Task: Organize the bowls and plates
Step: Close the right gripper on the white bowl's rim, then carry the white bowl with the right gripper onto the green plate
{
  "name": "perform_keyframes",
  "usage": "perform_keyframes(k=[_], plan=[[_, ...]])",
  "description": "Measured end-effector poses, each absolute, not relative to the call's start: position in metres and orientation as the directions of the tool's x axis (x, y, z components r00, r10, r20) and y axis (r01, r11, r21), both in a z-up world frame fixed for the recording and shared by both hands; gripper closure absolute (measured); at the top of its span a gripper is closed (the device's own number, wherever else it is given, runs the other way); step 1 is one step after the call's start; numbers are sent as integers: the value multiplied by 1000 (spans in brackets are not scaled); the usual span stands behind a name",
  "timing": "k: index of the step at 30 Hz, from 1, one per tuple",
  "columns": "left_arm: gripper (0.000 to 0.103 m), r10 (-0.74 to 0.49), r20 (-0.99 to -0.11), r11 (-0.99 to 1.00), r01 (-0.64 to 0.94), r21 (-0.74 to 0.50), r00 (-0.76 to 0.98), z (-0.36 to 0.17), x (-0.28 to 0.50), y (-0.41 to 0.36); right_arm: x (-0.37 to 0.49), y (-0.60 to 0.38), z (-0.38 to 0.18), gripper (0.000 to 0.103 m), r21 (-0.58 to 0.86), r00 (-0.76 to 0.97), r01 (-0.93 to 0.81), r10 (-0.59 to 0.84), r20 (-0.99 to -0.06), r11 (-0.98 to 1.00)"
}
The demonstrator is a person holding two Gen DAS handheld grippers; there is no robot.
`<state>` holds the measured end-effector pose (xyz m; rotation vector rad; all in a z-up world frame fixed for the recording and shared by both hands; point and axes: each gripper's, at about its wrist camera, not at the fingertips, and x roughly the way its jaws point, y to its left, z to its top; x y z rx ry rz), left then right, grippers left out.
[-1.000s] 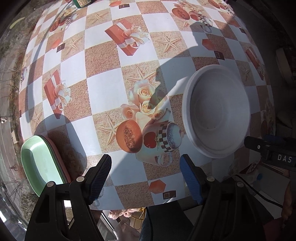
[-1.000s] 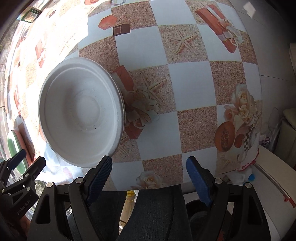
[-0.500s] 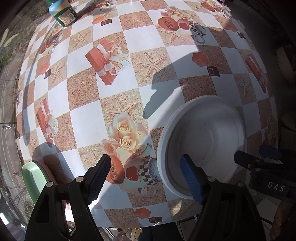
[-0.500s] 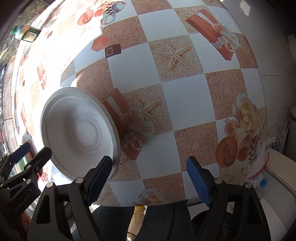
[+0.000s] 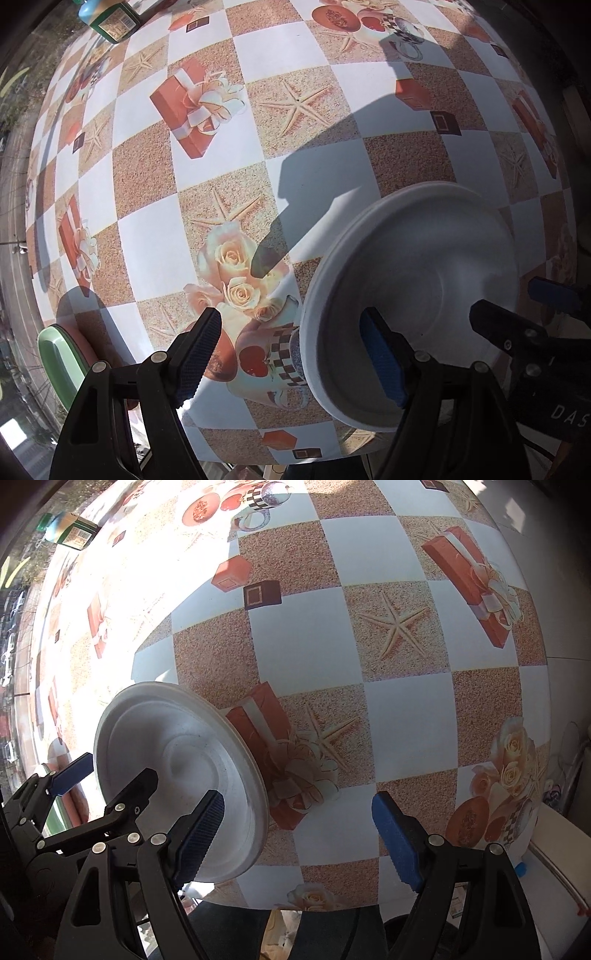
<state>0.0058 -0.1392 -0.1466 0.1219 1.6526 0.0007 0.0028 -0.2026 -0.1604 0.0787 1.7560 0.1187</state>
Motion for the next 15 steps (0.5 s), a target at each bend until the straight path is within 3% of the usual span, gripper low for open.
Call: perform_keyframes(k=[11,15], plan=[[18,19,-992,999,41,14,-125,-168,15,-131,14,-187,-195,20,87,-247,-36,76,-966,996],[23,6,-992,999,35,2,-125,-169,17,-134,16,-185,-198,23,110,-256,-8,104,-961,994]])
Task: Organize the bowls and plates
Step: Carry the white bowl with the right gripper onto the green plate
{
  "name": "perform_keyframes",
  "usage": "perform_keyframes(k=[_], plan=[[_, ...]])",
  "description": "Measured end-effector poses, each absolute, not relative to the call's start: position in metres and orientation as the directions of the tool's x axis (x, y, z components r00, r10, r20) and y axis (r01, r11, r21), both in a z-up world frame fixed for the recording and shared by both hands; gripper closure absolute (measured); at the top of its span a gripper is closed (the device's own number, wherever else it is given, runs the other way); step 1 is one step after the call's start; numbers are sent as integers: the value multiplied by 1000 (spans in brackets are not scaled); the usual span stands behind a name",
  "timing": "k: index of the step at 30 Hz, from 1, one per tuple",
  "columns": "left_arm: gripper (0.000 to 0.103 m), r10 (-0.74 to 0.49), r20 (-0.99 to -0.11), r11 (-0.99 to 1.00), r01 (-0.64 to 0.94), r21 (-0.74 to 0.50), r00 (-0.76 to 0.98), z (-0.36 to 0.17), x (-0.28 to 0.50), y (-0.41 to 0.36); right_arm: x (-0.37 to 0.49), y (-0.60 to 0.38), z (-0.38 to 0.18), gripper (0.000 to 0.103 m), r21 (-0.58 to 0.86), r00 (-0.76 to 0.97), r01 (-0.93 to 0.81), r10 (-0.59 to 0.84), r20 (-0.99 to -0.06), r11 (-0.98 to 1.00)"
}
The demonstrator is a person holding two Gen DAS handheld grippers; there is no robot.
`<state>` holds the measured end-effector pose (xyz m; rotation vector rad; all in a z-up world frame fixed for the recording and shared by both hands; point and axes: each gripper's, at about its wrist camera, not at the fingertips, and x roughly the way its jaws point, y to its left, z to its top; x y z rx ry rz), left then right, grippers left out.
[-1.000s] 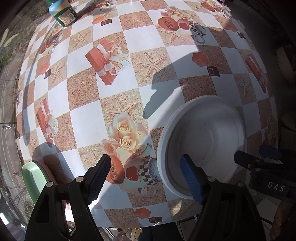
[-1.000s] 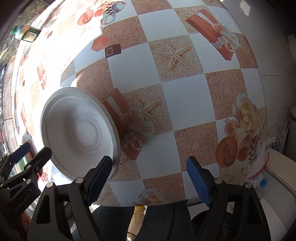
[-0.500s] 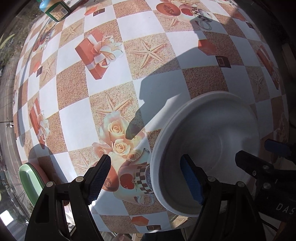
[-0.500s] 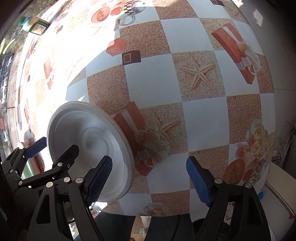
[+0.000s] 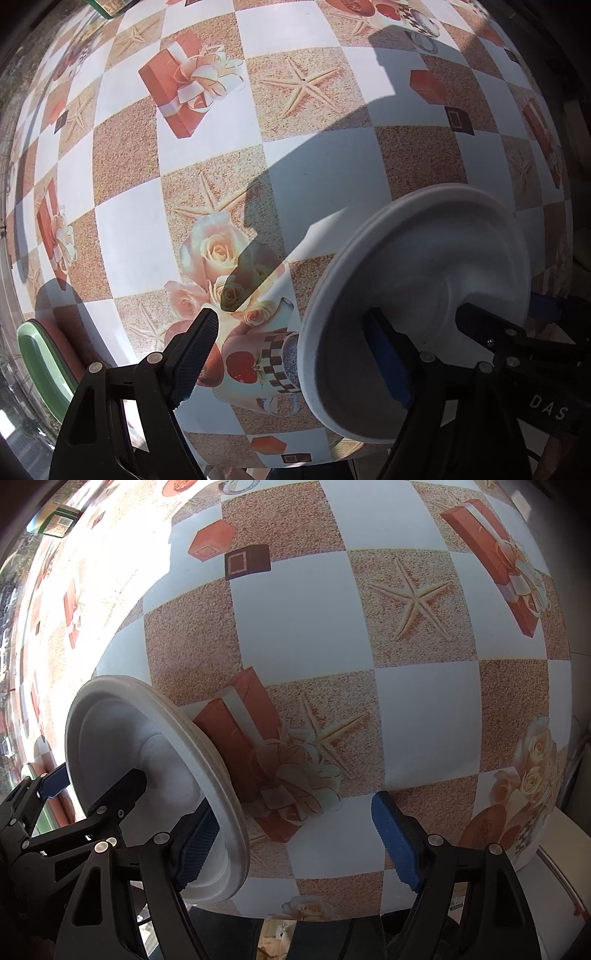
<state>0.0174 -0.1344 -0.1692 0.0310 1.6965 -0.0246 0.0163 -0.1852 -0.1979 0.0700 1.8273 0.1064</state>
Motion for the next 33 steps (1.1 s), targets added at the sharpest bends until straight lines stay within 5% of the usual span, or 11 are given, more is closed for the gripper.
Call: perform_keyframes(k=[4,6,8,33], plan=[[45,-94,-984,996,-6,-94,-151,-168,17,-118,18,-175,-194,42,142,-253,-54,124,-959,988],[66,-120,-980,992,12,-123,-158,-168,18,-122,16,-164,-192,57,166,-254,-83,141,-957,983],[66,-99,-982,993,41,-107,-158,-166,16,-129,12,-151,-193,76,209,-278,-89,177,-944,974],[65,-79,-987,997,-20,-77,-138,-154,-61,-45,-25,-48,-187,76,215,-351,-255,117,-929,943]])
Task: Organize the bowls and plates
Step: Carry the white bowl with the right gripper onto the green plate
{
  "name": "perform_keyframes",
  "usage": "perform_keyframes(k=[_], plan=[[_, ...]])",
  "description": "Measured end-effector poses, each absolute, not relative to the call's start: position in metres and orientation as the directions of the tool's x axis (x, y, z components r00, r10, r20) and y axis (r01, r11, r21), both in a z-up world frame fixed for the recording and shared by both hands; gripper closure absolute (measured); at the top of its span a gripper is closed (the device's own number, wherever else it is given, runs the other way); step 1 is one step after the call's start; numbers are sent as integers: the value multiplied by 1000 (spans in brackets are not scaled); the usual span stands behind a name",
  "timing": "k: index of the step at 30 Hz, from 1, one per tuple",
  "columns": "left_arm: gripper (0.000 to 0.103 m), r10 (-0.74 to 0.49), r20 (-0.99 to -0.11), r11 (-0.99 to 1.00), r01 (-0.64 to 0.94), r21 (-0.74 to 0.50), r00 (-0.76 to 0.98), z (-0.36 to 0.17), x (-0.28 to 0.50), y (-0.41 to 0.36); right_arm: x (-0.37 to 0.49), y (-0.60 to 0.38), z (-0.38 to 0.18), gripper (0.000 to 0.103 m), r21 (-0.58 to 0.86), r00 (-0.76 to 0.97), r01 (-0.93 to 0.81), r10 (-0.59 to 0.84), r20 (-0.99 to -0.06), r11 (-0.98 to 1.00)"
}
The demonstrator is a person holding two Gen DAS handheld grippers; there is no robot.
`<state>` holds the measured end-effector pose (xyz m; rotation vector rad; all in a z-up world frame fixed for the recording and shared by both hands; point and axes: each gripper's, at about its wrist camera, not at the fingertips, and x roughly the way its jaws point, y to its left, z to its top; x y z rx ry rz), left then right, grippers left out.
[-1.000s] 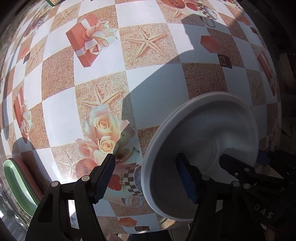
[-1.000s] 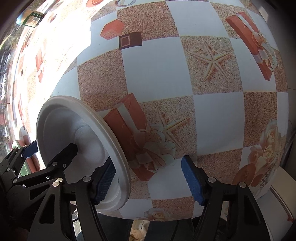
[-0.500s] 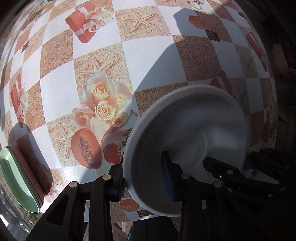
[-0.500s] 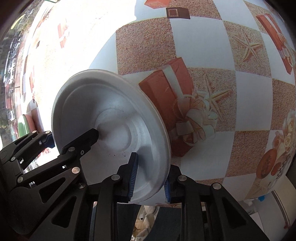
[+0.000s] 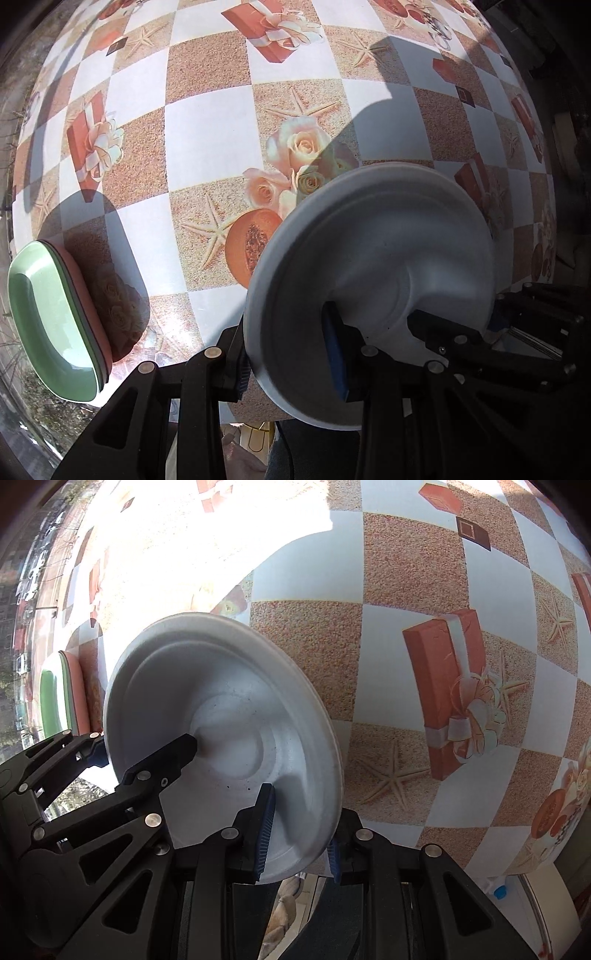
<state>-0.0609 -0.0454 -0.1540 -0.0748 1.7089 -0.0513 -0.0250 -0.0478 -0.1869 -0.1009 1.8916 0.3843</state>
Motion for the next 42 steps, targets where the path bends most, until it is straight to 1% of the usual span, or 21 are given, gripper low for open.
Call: perform_keyframes(k=[4,6,7,10,15,21,27,29,31,32,33,39,42], plan=[[65,-82,-989,996,-40,-78,-120,-151,-66,-26,-25,-26,-181,76,211,-339,-288,107,-935,934],[65,-81,-991,996,-49,-76,-111,-141,-55,-21,-24,-19,-178,76,210,-334,-299,104,-937,931],[65,-80,-991,996,-51,-75,-105,-138,-55,-3,-26,-18,-176,76,209,-331,-305,103,-938,929],[65,-77,-993,995,-68,-71,-88,-128,-53,8,-47,-38,-166,76,212,-319,-324,104,-942,922],[65,-75,-996,992,-105,-69,-52,-110,-58,26,-48,-28,-156,76,211,-298,-363,102,-949,908],[65,-77,-997,985,-157,-74,-16,-100,-65,54,-40,-14,-142,76,204,-273,-416,93,-958,886],[65,-83,-996,973,-214,-89,36,-90,-74,77,-62,-2,-133,76,190,-244,-476,78,-967,859],[65,-86,-995,968,-231,-93,41,-71,-82,87,-69,1,-130,76,182,-227,-497,75,-971,848],[65,-82,-996,966,-241,-91,45,-68,-87,95,-75,6,-125,76,174,-215,-517,70,-974,838],[65,-79,-996,965,-249,-88,48,-54,-92,92,-77,8,-124,76,174,-213,-523,69,-975,834],[65,-75,-996,963,-255,-86,52,-52,-94,96,-80,10,-124,76,174,-212,-530,69,-975,830],[65,-38,-995,951,-303,-64,91,-45,-108,118,-87,18,-120,76,179,-197,-572,77,-977,801],[65,-16,-994,942,-331,-50,104,-50,-108,127,-91,22,-119,76,184,-192,-587,85,-978,789]])
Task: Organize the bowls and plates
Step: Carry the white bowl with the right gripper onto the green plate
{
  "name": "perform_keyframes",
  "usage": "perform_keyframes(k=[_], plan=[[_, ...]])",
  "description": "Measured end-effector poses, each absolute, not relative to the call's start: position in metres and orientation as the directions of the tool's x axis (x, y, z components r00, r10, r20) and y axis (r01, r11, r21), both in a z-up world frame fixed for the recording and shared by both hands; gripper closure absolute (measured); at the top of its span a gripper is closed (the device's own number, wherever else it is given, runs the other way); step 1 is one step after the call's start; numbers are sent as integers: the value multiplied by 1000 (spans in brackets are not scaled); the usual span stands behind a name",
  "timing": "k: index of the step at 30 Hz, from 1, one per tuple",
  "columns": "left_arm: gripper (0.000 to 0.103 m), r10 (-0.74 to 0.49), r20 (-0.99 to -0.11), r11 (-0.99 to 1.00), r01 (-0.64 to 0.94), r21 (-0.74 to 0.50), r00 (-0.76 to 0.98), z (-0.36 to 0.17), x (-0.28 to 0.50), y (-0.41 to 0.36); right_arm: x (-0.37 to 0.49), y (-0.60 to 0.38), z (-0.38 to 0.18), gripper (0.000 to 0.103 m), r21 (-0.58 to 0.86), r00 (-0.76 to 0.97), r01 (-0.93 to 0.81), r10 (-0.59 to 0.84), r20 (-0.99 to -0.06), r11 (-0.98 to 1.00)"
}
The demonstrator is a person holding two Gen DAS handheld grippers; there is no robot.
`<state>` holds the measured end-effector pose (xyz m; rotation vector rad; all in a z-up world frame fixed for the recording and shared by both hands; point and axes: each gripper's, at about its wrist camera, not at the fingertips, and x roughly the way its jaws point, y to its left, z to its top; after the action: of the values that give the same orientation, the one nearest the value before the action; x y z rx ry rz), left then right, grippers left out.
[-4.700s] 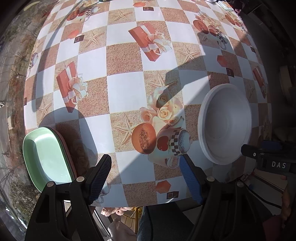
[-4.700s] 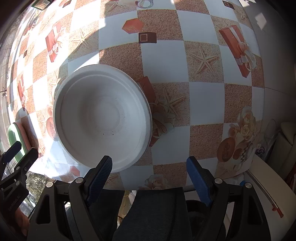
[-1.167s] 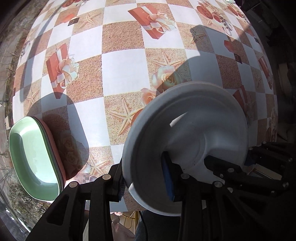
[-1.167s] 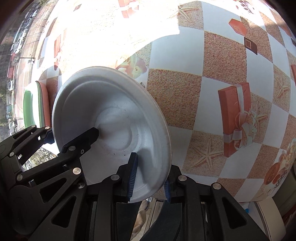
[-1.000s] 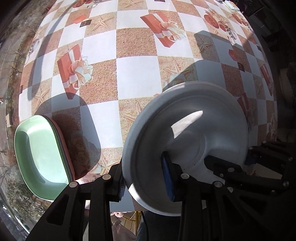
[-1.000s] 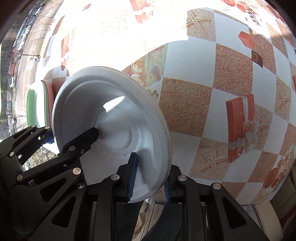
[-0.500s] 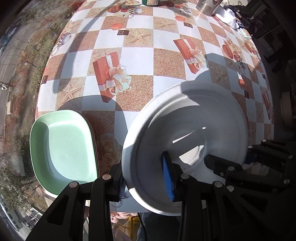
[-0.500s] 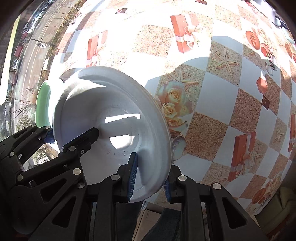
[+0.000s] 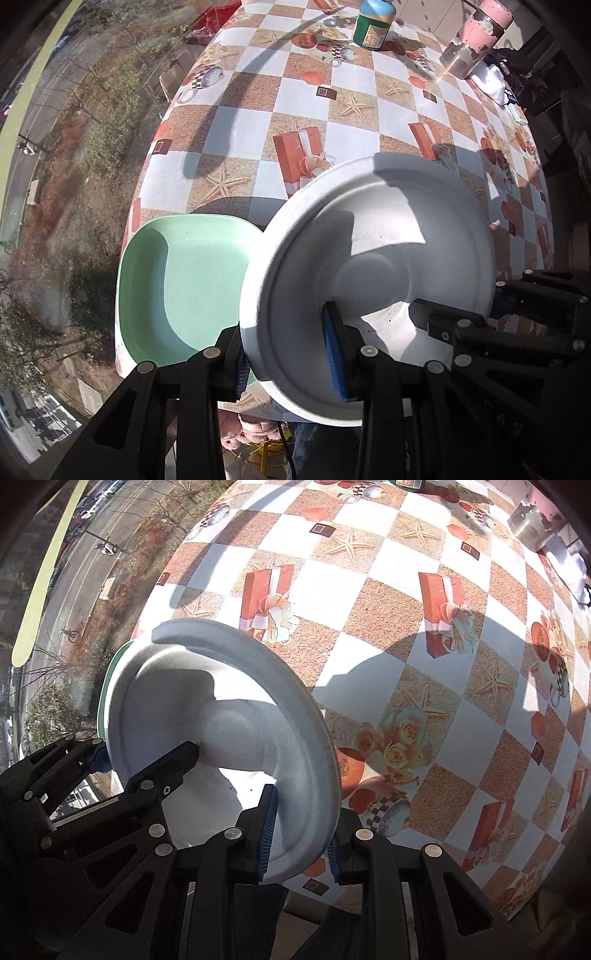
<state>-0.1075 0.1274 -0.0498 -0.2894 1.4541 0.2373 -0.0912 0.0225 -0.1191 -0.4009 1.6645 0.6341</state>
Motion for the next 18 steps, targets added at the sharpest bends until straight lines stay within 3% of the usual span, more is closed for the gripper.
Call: perform_keyframes(k=[18], plan=[[66,35,-996,822,-569,-16,78,-67,-159,212,-118,71,-141,76,220,-228,-717,76,-971,661]])
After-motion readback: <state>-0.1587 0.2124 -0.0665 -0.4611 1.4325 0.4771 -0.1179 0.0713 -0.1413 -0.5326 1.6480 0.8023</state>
